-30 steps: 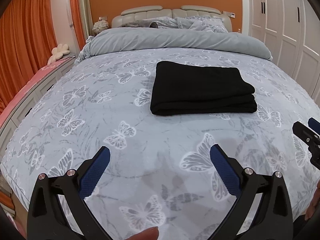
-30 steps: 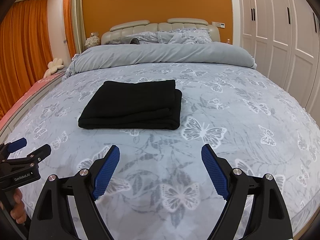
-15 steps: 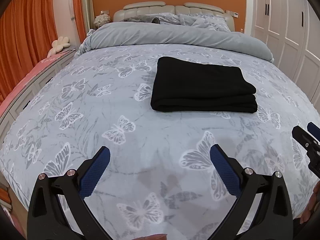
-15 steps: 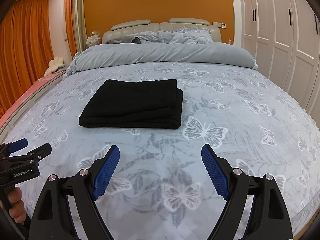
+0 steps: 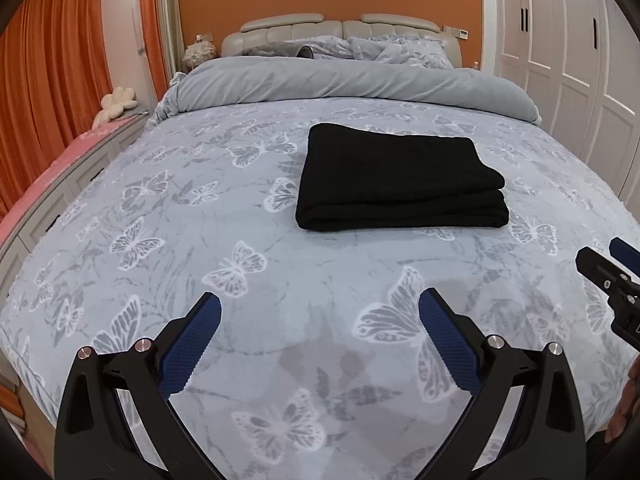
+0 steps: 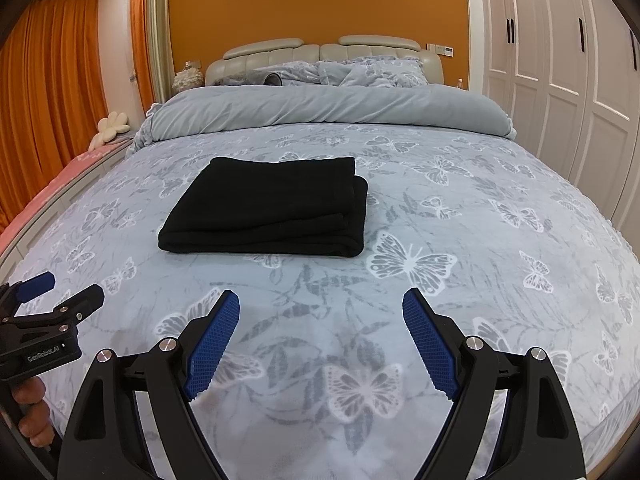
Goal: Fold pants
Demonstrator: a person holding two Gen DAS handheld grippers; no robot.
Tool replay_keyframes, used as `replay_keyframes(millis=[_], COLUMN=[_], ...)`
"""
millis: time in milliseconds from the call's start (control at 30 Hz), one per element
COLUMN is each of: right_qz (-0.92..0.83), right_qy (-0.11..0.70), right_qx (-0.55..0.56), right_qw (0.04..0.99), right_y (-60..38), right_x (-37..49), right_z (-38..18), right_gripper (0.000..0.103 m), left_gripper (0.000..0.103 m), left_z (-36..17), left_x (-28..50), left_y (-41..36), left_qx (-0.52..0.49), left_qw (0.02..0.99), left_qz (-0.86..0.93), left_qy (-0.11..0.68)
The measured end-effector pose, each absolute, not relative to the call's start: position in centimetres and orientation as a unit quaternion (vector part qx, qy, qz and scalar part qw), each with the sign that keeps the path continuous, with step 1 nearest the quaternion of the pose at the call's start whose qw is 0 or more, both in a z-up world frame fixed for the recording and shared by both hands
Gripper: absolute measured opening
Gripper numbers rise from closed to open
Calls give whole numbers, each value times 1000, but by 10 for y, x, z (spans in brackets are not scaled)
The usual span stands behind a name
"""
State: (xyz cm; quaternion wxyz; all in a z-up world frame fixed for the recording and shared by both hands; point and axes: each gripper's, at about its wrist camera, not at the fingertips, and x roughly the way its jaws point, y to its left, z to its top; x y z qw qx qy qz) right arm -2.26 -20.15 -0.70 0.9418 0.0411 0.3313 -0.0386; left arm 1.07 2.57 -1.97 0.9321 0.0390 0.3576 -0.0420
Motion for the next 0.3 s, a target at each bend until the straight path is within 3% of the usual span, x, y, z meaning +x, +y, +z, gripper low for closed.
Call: replay_keyframes(millis=[300], right_qz=[-38], right_qy=[332], right_qx=[39], right_qw=[942], right_y=[-203], right_x=[-22], right_z=[-9], right_gripper=[82], left_gripper=[98], left_z=[-23], left_x=[15], left_y=[29], left_qx=[36], left_qw=[929], left_qz=[-49], left_qy=[366])
